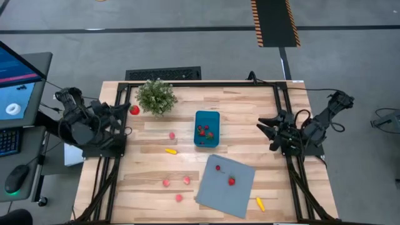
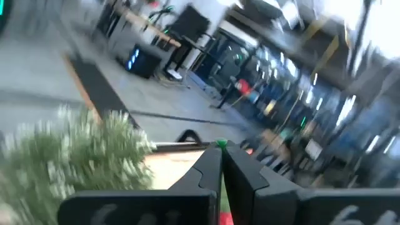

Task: Pick and placing Produce into tupperware
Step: Put the strawberry into the blue bin

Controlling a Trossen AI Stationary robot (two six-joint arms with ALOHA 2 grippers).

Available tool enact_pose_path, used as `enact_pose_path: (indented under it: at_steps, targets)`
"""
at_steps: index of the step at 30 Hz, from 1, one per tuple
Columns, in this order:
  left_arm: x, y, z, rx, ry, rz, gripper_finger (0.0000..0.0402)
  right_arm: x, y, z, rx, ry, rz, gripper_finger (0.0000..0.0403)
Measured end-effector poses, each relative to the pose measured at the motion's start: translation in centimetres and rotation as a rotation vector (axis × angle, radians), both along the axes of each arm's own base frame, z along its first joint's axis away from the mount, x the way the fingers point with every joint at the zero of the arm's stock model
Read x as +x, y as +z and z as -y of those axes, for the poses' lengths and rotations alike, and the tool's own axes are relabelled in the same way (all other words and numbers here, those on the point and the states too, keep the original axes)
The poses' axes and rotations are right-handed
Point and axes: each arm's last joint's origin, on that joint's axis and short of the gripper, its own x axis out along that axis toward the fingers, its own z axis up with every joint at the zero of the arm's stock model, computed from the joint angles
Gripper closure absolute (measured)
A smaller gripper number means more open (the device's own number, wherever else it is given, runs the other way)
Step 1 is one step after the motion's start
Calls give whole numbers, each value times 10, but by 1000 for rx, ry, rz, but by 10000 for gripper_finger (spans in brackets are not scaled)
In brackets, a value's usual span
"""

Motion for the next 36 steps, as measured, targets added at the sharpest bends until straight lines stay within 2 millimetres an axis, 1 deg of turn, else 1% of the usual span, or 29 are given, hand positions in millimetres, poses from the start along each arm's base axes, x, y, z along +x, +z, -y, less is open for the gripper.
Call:
enact_pose_path:
  at_steps: [3, 4, 10, 15, 21, 26, 30, 36]
  targets:
    - [-1, -6, -3, -142, 24, 124, 401, 2, -1, -2, -4, -3, -10, 232]
    - [-1, -7, -4, -161, 29, 142, 401, 3, -2, -2, -7, -2, -15, 232]
    - [3, -8, -1, -235, 52, 213, 401, 9, -3, -8, -5, -2, -17, 232]
    - [6, -8, 1, -255, 80, 240, 401, 14, -4, -11, -14, -2, -24, 232]
    - [6, -8, 3, -234, 50, 212, 401, 17, -5, -14, -14, -2, -23, 232]
    - [5, -8, 4, -178, 20, 155, 401, 17, -4, -14, -15, -2, -23, 232]
    - [5, -8, 8, -57, -77, 2, 401, 17, -4, -14, -23, -1, -26, 232]
    - [2, -3, 16, 50, -210, -77, 401, 17, -4, -14, -24, -1, -26, 232]
